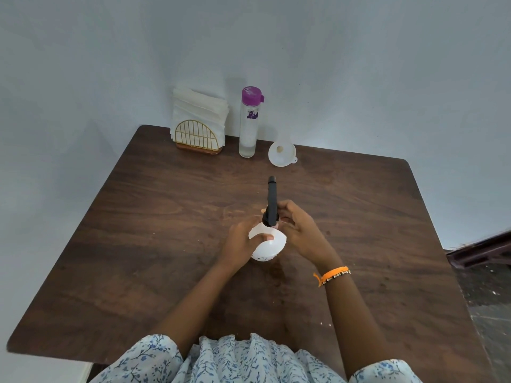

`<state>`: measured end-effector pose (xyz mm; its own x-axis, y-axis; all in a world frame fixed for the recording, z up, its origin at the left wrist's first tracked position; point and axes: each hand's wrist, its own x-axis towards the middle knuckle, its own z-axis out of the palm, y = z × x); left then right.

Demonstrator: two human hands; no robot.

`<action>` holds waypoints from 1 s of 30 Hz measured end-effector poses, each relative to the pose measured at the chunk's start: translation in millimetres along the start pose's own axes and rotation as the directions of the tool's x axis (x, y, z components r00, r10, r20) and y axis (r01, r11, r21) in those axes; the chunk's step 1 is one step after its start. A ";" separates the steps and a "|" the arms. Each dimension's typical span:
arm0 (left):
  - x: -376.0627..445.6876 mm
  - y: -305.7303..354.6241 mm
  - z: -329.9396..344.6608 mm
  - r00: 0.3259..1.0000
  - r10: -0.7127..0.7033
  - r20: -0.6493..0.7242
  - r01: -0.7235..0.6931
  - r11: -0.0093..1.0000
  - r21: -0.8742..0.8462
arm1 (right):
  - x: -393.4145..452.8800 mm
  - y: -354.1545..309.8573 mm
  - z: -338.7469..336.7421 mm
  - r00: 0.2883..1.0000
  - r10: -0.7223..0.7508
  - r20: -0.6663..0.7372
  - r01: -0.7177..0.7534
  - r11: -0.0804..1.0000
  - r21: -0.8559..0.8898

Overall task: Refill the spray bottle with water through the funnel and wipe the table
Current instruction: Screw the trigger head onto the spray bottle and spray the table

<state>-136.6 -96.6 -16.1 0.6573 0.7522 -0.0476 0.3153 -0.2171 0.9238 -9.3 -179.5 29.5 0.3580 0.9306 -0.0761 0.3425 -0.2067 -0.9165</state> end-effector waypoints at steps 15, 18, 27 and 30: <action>-1.8 -1.5 -0.6 0.997 0.066 0.043 -0.066 0.998 0.006 | 1.2 -8.1 40.2 0.880 -0.054 -0.471 0.028 0.998 -0.062; -1.6 0.5 -1.3 0.999 0.044 0.031 -0.043 0.999 -0.014 | -3.2 -3.3 32.9 0.909 -0.100 -0.406 0.053 0.991 -0.125; -2.3 3.9 -2.0 0.998 0.049 0.042 -0.049 0.999 -0.002 | -8.3 -2.6 27.1 0.972 -0.006 -0.234 -0.002 0.999 -0.032; -1.6 0.9 -1.9 0.999 0.035 0.038 -0.035 0.999 -0.008 | -7.0 -7.4 31.7 0.947 -0.038 -0.318 0.014 0.997 -0.077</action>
<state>-138.7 -96.8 -14.5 0.6935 0.7198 -0.0299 0.2872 -0.2382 0.9278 -41.9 -175.0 24.3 0.6027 0.7932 0.0874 0.4134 -0.2168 -0.8844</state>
